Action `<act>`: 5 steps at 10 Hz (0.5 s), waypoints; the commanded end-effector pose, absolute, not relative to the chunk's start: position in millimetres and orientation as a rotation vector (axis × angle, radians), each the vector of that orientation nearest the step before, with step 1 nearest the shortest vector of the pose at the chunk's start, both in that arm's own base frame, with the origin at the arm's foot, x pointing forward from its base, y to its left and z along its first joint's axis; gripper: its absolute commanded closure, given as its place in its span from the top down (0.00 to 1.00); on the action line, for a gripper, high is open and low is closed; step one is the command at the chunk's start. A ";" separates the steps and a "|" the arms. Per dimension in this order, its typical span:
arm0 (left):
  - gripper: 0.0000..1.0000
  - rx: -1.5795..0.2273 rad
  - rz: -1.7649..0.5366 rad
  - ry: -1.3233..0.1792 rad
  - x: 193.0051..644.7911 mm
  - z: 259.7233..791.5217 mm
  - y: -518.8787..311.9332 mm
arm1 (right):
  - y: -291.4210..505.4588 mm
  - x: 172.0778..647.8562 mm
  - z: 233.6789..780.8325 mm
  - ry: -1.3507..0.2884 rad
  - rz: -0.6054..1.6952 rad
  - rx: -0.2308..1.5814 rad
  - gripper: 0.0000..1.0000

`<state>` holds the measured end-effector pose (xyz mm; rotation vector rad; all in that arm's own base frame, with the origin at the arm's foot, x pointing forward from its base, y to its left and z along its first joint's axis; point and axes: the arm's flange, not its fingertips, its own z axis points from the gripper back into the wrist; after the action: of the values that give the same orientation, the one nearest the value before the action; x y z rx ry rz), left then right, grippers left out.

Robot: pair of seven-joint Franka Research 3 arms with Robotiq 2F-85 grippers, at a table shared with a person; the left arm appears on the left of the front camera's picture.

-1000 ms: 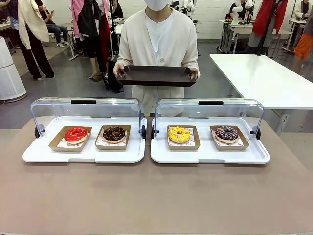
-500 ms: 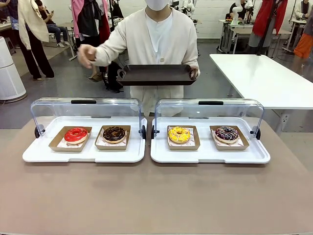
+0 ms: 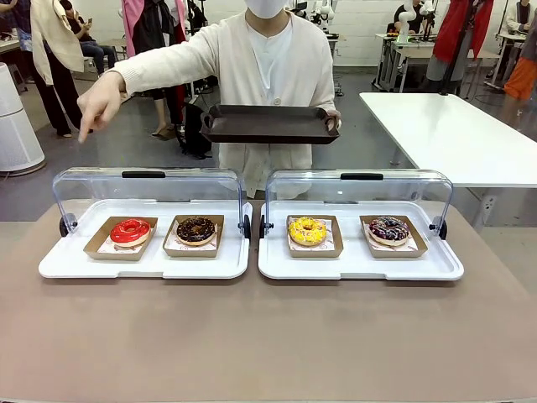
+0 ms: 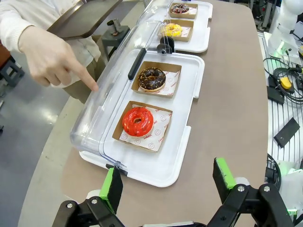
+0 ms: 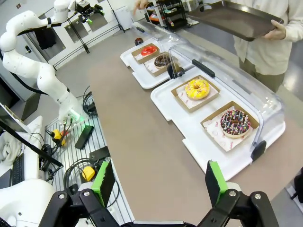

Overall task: Provide the desired donut to the person.
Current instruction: Pick up and lift the Paper togo box containing the Donut pointed at by the person.

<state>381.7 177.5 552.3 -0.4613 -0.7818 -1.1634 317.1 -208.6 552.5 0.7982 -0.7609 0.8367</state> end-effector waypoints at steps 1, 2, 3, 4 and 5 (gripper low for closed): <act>1.00 -0.465 -1.164 -0.794 382.3 552.7 177.8 | -208.6 317.7 551.5 -0.768 0.842 0.810 1.00; 1.00 -0.465 -1.164 -0.794 382.3 552.7 177.8 | -208.6 317.7 551.5 -0.768 0.842 0.810 1.00; 1.00 -0.465 -1.164 -0.794 382.3 552.7 177.8 | -208.6 317.7 551.5 -0.768 0.842 0.810 1.00; 1.00 -0.465 -1.164 -0.794 382.3 552.7 177.8 | -208.6 317.7 551.5 -0.768 0.842 0.810 1.00; 1.00 -0.465 -1.164 -0.794 382.3 552.7 177.8 | -208.6 317.7 551.5 -0.768 0.842 0.810 1.00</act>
<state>381.7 177.5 552.3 -0.4614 -0.7818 -1.1634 317.2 -208.6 552.4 0.7984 -0.7607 0.8366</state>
